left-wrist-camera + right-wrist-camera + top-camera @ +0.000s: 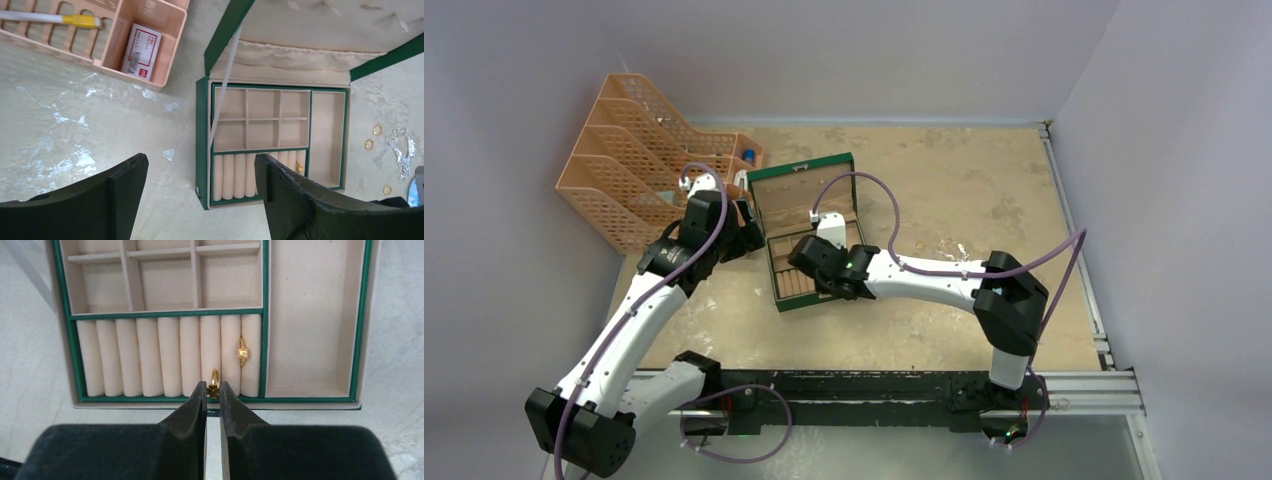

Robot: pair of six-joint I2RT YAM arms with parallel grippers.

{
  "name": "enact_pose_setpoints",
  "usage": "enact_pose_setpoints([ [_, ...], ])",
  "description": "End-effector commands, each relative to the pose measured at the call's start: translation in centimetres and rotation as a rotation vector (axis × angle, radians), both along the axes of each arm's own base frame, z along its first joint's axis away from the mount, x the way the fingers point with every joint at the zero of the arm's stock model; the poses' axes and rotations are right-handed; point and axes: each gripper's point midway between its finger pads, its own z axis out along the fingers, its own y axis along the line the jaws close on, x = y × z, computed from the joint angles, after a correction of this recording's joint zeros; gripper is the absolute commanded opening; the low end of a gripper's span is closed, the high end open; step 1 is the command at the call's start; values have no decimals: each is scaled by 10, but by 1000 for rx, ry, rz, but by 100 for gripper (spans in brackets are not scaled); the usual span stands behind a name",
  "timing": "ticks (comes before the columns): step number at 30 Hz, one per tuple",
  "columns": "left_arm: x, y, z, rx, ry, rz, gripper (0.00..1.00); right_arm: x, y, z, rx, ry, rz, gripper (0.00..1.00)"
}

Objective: Organize the mixed jewelry

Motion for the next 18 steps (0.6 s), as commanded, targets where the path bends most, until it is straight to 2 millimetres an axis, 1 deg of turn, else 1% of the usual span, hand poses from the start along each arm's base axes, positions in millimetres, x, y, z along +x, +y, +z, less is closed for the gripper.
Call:
enact_pose_setpoints([
  [1, 2, 13, 8, 53, -53, 36, 79, 10, -4, 21, -18, -58, -57, 6],
  [6, 2, 14, 7, 57, -54, 36, 79, 13, -4, 18, -33, -70, -70, 5],
  [11, 3, 12, 4, 56, -45, 30, 79, 16, 2, 15, -27, -73, -80, 5],
  [15, 3, 12, 3, 56, -42, 29, 79, 13, 7, 8, -12, -50, -71, 4],
  [18, 3, 12, 2, 53, -40, 26, 79, 11, 8, 4, -12, -37, -67, 4],
])
